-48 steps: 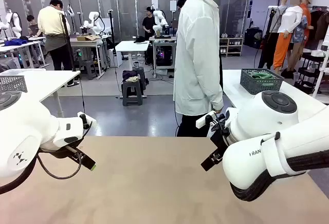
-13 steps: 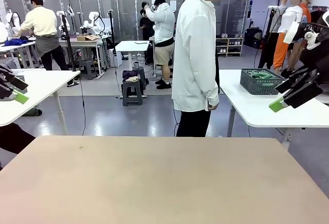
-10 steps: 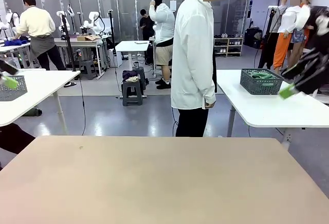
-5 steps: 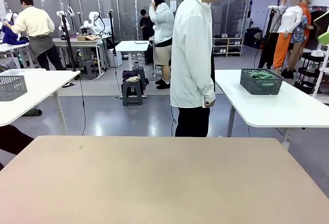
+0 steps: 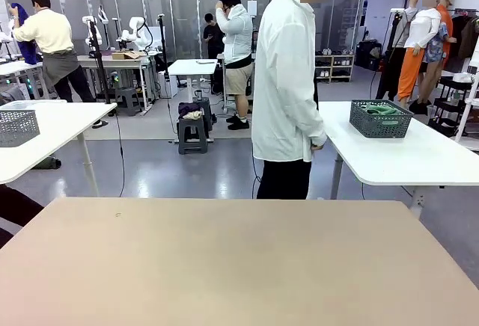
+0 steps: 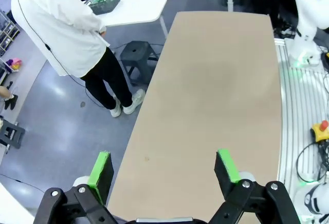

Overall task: Fold the towels and place them in the basket.
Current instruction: When a person lays out a Towel with hook on the table, fold it in half twice.

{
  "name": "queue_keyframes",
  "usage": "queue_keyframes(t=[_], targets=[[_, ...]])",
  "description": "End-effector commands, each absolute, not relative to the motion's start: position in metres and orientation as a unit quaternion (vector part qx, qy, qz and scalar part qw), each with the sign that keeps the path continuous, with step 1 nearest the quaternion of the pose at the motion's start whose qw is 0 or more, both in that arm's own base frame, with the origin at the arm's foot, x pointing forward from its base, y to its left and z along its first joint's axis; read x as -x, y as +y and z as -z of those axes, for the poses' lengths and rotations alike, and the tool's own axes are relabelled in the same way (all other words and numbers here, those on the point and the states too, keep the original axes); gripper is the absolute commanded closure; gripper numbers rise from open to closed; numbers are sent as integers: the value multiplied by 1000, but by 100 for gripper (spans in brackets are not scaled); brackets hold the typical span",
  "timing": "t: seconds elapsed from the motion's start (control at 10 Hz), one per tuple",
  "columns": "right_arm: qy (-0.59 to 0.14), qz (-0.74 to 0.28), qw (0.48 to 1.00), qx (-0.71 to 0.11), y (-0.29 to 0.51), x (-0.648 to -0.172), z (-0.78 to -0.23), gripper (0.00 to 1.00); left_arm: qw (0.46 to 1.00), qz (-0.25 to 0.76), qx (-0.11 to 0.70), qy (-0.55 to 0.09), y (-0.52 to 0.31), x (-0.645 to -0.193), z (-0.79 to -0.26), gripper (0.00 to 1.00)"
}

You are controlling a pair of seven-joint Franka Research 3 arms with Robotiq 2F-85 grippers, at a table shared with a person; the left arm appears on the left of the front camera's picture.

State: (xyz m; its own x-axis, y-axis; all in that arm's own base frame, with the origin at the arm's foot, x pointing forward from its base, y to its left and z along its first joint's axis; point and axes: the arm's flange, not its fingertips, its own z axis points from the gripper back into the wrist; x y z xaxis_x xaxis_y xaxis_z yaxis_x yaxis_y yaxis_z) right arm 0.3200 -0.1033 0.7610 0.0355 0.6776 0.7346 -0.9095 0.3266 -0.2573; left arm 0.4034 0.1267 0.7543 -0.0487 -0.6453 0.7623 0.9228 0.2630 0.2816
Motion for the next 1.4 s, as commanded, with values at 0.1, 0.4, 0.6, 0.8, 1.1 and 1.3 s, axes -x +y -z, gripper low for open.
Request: queue_keyframes(t=[0.1, 0.4, 0.6, 0.8, 1.1, 1.3], targets=[[-407, -567, 701, -147, -103, -321, -758, 0, 670, 586, 167, -425, 129, -404, -758, 0], [-410, -569, 699, -143, -106, -320, -758, 0, 670, 583, 174, -426, 130, -404, -756, 0], [-409, -569, 699, -143, -106, -318, -757, 0, 668, 585, 173, -426, 130, -402, -755, 0], [-406, -570, 700, -144, -107, -318, -756, 0, 669, 584, 175, -425, 131, -401, -754, 0], [-395, -576, 701, -143, -107, -318, -758, 0, 669, 585, 179, -422, 132, -399, -755, 0], [-385, -580, 703, -144, -107, -317, -760, 0, 670, 590, 181, -413, 134, -399, -757, 0]])
